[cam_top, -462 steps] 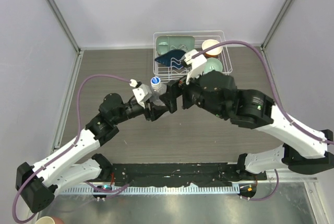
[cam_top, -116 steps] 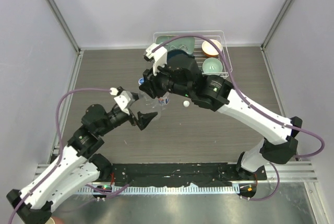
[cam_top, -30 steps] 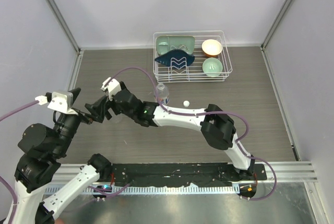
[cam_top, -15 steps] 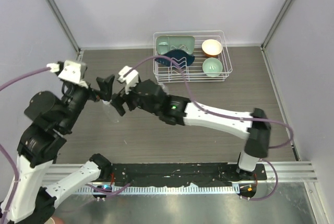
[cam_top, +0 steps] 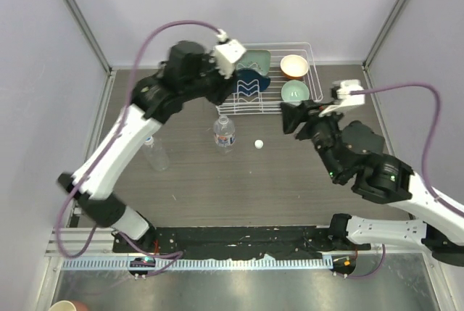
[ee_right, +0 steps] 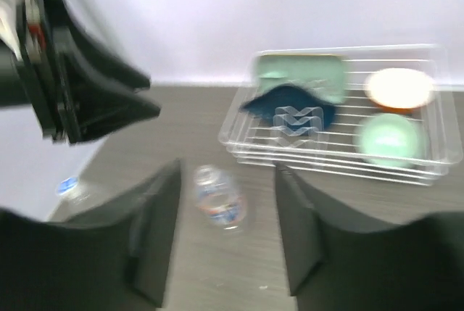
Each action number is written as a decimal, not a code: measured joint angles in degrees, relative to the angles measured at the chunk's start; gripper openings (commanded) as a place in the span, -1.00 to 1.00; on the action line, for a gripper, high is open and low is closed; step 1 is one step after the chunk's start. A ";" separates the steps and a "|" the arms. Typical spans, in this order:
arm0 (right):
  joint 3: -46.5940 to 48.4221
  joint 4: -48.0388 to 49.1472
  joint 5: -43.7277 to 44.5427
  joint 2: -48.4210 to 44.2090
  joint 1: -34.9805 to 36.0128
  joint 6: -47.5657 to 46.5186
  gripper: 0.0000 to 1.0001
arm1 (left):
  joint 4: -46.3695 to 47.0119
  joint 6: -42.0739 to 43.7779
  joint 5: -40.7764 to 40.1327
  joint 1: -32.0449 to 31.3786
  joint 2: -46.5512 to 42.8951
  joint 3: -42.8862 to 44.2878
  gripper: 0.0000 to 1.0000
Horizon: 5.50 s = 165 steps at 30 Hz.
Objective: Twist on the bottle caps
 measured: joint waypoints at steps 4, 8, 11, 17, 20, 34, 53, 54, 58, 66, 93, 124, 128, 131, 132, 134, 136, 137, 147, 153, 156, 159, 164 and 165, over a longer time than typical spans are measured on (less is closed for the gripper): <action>-0.79 -6.38 12.24 -4.79 -4.13 4.66 0.75 | -5.35 1.22 1.99 -3.89 17.62 10.82 -0.17; -3.30 -10.54 18.86 -8.72 -8.48 8.83 0.66 | -9.62 -0.42 5.05 -6.01 33.55 18.25 -0.10; -5.27 -12.48 21.97 -11.56 -9.20 11.30 0.55 | -10.54 -1.81 6.67 -7.28 40.76 18.78 -0.10; -7.08 -13.53 23.23 -14.49 -9.33 13.60 0.36 | -10.97 -1.55 4.68 -9.66 49.07 18.75 -0.18; -7.80 -13.86 23.19 -15.21 -9.33 14.27 0.35 | -10.36 -1.27 3.32 -10.40 51.15 17.97 -0.18; -9.77 -13.73 19.61 -14.91 -9.33 15.15 0.26 | -2.16 0.72 -2.84 -8.44 51.17 10.91 -0.19; -10.99 -13.22 17.90 -13.55 -9.33 15.41 0.14 | 1.25 -0.85 0.37 -7.67 51.17 7.56 -0.19; -11.02 -13.22 17.79 -13.38 -9.33 15.41 0.11 | 1.53 -0.85 0.39 -7.67 51.17 7.32 -0.19; -11.02 -13.22 17.42 -13.16 -9.33 15.39 0.08 | 2.27 -0.81 0.28 -7.78 51.17 5.88 -0.19; -11.10 -13.05 16.76 -13.16 -9.33 15.34 -0.08 | 4.39 -0.83 -0.24 -7.80 51.23 4.59 -0.23; -2.03 -14.32 14.12 -5.31 -9.33 21.75 0.55 | 9.55 -2.91 -4.02 -10.19 18.58 -3.76 -1.00; -8.37 31.08 -51.67 12.74 -24.04 65.46 0.57 | 65.83 7.26 3.93 -8.90 -27.80 -47.74 -1.00; -9.57 34.77 -53.42 14.21 -24.04 68.46 0.42 | 66.58 9.33 3.96 -8.90 -27.58 -48.74 -1.00; -10.40 36.54 -54.01 14.43 -24.04 69.77 0.34 | 66.90 10.51 3.91 -8.90 -26.97 -49.13 -1.00; -10.60 37.07 -54.07 14.43 -24.06 69.99 0.32 | 66.90 10.82 3.91 -8.90 -26.82 -49.24 -1.00; -10.73 37.70 -54.23 14.43 -24.22 70.29 0.26 | 67.01 11.54 3.85 -8.90 -26.53 -49.37 -1.00; -10.80 38.34 -54.25 14.43 -24.30 70.51 0.20 | 67.19 11.80 3.74 -8.90 -26.29 -49.46 -1.00; -10.82 38.64 -54.27 14.43 -24.30 70.60 0.18 | 67.34 11.89 3.69 -8.90 -26.21 -49.53 -1.00; -11.65 38.88 -54.23 13.94 -24.57 69.96 -0.10 | 68.22 12.85 3.65 -8.90 -25.20 -49.75 -1.00; -11.89 38.82 -54.23 13.94 -24.68 69.75 -0.22 | 68.63 13.49 3.39 -8.90 -25.09 -49.99 -0.99; -12.15 38.77 -54.18 13.94 -24.68 69.68 -0.35 | 68.67 13.68 3.23 -8.90 -25.09 -50.29 -1.00; -12.20 38.62 -54.14 13.94 -24.70 69.51 -0.64 | 69.46 14.40 3.23 -8.90 -25.14 -50.93 -0.68; -10.36 31.56 -52.70 13.22 -24.68 64.59 -0.82 | 67.87 14.03 0.74 -8.70 -25.24 -51.32 0.24; -9.40 29.29 -52.13 12.92 -24.68 62.84 -0.83 | 66.88 13.20 -0.33 -8.48 -25.24 -51.08 0.48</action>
